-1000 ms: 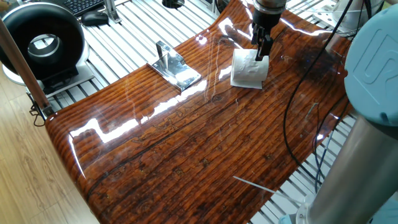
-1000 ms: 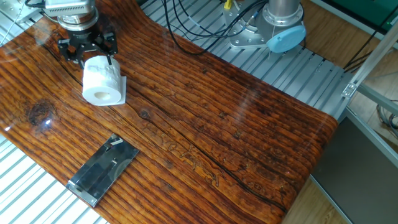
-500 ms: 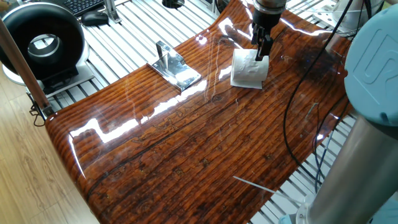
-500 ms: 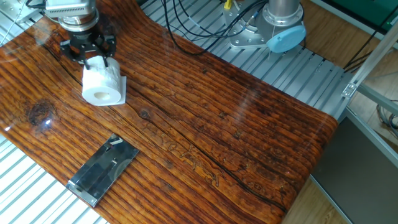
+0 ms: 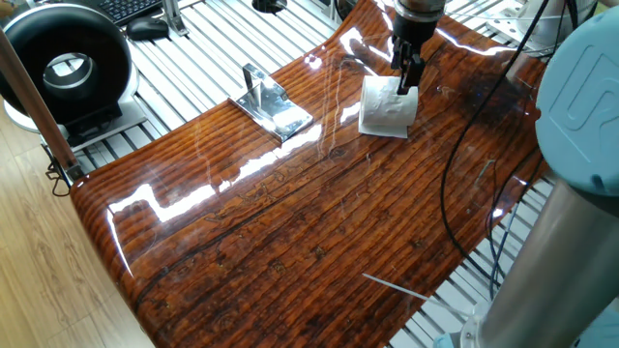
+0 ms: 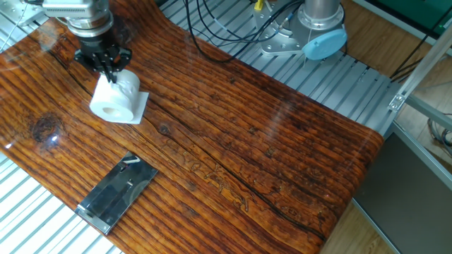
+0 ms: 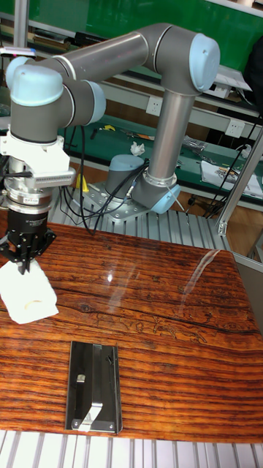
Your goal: Put the toilet paper on its holder
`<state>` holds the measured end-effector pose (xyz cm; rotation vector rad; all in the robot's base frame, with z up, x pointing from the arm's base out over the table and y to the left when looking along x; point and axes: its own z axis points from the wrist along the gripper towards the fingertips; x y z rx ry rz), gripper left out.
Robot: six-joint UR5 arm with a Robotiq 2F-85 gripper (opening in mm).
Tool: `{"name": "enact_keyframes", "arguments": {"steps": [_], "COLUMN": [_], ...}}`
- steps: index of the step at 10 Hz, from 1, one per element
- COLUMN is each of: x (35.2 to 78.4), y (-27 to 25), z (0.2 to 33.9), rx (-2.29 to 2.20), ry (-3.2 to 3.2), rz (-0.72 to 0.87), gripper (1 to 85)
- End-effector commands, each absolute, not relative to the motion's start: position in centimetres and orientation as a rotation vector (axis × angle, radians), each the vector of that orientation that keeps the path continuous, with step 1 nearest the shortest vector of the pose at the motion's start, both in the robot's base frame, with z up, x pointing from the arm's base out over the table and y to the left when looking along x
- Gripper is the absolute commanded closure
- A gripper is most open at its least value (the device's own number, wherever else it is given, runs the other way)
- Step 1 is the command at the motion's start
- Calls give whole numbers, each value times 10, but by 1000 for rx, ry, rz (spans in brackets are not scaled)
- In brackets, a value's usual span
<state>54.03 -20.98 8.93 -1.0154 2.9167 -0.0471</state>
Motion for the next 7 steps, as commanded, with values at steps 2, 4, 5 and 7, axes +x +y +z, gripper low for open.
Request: {"name": "enact_keyframes", "arguments": {"steps": [2, 4, 5, 7], "x": [548, 558, 560, 559], "y": [-221, -220, -219, -223], "z": [91, 92, 93, 93], "rx": [-887, -846, -821, -772], "ry": [2937, 2908, 2905, 2923], "rz": [-113, -124, -122, -140], "gripper": [847, 847, 847, 847]}}
